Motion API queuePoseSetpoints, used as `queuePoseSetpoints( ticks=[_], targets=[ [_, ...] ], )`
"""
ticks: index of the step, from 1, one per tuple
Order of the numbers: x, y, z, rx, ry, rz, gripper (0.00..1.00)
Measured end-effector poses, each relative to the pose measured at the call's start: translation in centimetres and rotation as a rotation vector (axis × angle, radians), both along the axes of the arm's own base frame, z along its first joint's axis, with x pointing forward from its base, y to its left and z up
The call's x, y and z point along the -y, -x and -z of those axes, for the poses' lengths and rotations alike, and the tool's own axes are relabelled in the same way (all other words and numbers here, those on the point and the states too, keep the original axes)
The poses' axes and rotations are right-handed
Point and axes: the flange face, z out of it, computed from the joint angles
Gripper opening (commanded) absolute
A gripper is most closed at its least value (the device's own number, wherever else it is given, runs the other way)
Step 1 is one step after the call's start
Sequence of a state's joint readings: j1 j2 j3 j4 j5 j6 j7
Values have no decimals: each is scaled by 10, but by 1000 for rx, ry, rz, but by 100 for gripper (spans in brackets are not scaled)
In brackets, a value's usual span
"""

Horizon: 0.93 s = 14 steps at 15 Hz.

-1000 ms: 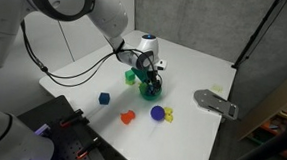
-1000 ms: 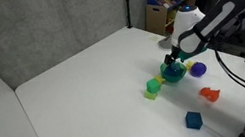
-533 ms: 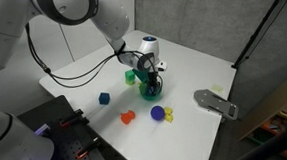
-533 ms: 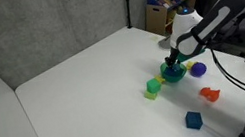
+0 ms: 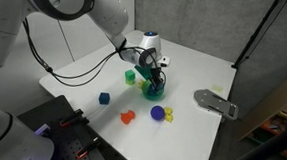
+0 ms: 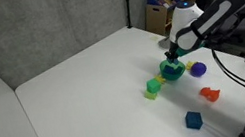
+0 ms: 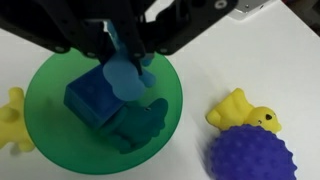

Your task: Remove the light blue toy from the green bowl and put it on top of the green block

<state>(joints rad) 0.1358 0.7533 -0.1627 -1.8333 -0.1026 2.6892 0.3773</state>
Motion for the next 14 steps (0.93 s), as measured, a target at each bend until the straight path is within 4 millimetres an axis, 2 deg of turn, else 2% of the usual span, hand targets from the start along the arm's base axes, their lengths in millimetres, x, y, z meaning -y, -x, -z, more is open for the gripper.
queuePoseSetpoints(
  ticks=[4, 7, 14],
  targets=[
    [-19, -8, -37, 28, -7, -19, 7],
    [-49, -8, -53, 27, -28, -54, 7],
    [-141, 6, -56, -3, -73, -175, 7]
  ],
)
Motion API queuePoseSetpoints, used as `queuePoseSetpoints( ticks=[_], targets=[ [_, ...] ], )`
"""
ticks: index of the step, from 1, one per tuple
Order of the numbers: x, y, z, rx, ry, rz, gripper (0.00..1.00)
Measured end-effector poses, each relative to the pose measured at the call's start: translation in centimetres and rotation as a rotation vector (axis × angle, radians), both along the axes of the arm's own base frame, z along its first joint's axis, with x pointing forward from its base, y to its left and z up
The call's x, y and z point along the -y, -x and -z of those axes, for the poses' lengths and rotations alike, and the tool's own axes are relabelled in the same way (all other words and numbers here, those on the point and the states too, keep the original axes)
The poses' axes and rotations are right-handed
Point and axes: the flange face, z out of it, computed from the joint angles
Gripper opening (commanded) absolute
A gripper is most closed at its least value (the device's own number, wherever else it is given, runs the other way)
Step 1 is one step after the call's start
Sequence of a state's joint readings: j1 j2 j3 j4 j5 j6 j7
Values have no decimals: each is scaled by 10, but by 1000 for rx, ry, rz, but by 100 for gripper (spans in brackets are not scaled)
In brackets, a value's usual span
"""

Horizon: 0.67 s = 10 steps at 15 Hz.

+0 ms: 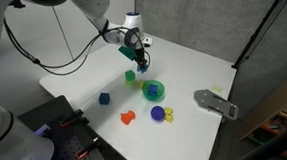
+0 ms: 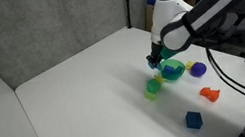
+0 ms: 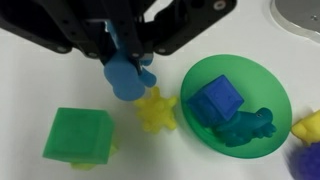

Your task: Remove the light blue toy from the green bowl and put it on top of the green block

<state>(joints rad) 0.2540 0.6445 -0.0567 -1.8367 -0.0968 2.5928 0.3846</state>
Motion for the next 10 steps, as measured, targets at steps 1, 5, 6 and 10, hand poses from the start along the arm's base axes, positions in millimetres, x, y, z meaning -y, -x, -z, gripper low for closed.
queuePoseSetpoints(
  ticks=[1, 5, 6, 10],
  targets=[
    [-10, 3, 1, -5, -5, -14, 6],
    [-36, 16, 4, -26, -15, -53, 7],
    [-40, 21, 5, -33, -13, -59, 6],
    [-48, 40, 5, -48, -2, -53, 7]
  ],
)
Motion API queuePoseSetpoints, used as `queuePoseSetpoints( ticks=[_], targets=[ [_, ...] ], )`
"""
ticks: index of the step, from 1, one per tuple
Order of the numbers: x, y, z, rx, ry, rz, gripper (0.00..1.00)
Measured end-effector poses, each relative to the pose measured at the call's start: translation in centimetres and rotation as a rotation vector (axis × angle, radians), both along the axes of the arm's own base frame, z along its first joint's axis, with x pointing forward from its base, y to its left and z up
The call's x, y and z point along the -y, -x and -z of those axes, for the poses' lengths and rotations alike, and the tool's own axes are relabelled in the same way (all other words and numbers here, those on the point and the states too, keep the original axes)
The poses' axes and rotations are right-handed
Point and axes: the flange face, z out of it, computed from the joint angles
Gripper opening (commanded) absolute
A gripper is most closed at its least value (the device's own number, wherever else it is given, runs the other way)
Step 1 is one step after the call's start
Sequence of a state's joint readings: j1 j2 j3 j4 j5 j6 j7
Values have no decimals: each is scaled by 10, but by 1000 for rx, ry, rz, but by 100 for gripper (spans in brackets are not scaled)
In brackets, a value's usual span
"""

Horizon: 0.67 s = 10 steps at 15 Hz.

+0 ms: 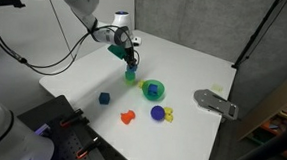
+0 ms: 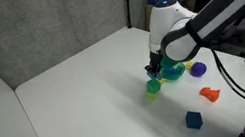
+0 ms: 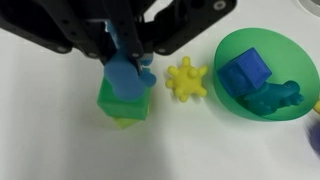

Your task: Remove the light blue toy from the green bowl and put it on top of the green block

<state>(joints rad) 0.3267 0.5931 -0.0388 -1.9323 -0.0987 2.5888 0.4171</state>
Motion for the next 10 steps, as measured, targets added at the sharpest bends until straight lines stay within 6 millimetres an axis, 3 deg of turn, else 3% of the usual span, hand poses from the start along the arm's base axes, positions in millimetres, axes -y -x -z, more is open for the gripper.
queuePoseSetpoints(
  ticks=[10],
  targets=[
    [-12, 24, 8, 101, 63, 33, 7]
  ],
)
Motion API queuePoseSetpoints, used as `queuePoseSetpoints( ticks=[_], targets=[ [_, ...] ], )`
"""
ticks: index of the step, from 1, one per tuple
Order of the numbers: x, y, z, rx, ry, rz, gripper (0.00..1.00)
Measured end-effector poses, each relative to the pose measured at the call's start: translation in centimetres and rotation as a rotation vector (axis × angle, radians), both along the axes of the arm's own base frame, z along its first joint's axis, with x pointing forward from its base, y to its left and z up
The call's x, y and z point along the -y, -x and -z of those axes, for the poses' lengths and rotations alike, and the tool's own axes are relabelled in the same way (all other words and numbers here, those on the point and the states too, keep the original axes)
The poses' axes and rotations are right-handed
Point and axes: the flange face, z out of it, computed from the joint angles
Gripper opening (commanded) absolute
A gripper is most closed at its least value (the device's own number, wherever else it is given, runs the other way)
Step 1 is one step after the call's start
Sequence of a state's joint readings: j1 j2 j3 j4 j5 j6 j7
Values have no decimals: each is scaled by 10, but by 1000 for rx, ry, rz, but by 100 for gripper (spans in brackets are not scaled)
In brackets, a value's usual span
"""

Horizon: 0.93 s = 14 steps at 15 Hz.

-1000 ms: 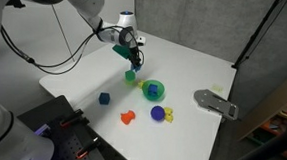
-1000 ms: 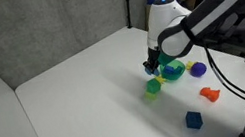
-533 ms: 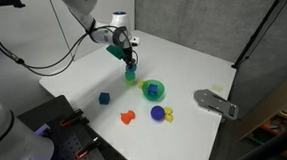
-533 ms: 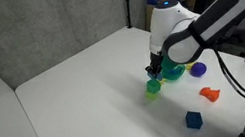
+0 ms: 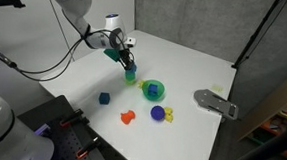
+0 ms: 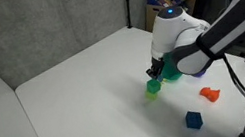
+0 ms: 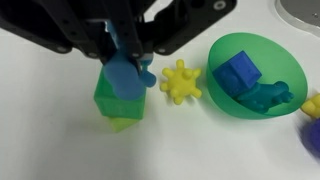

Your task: Remove the light blue toy from the green bowl and put it on top of the green block

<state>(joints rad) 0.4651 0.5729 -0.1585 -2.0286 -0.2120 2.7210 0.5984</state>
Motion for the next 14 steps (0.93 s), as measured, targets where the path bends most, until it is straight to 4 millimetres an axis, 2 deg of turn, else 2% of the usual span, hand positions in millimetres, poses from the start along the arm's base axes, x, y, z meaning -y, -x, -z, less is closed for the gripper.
queuePoseSetpoints(
  ticks=[7, 9, 10, 14],
  targets=[
    [3, 6, 4, 19, 42, 20, 7],
    [2, 7, 5, 19, 46, 21, 41],
    [2, 8, 5, 18, 47, 20, 44],
    [2, 10, 7, 13, 49, 18, 77]
  ],
)
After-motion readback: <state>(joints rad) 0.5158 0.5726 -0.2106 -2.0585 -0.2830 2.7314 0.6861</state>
